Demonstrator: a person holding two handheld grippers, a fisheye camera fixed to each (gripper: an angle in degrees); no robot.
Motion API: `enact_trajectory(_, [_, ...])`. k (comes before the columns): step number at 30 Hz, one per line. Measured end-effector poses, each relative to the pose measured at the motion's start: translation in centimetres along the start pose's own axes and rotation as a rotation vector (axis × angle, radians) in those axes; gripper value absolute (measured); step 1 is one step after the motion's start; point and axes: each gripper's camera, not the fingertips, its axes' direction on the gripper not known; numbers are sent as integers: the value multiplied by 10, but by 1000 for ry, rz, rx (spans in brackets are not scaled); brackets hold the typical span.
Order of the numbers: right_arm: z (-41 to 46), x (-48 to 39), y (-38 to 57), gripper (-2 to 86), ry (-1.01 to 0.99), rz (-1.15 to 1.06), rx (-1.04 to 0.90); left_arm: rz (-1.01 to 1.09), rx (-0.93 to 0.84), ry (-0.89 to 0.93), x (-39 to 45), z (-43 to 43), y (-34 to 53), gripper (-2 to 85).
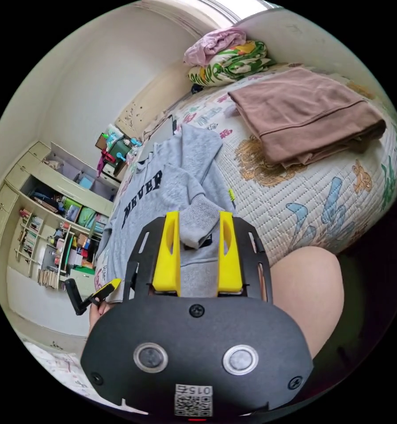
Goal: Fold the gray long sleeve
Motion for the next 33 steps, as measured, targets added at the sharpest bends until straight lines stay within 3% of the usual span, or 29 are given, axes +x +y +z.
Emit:
enact_trajectory(8, [33,28,-5,56,128,-61,-56,48,-47,29,-1,13,5,61])
enact_trajectory(17, [-33,-4,27,18,-171,-276,73,83,48,216,1,18,-19,77])
enact_trajectory(20, [-26,-41,44,22,-324,-435,-28,8,116,359,-16,26,-28,104])
enact_trajectory(23, [7,-55,64,33,-326,-488,-146,-146,172,544,-58,54,-33,119])
enact_trajectory(27, [-1,-37,80,83,-351,-496,-103,-287,104,639,-96,107,-43,145])
enact_trajectory(33, [-19,-30,79,112,-181,-661,-125,-217,60,487,-77,127,-58,123])
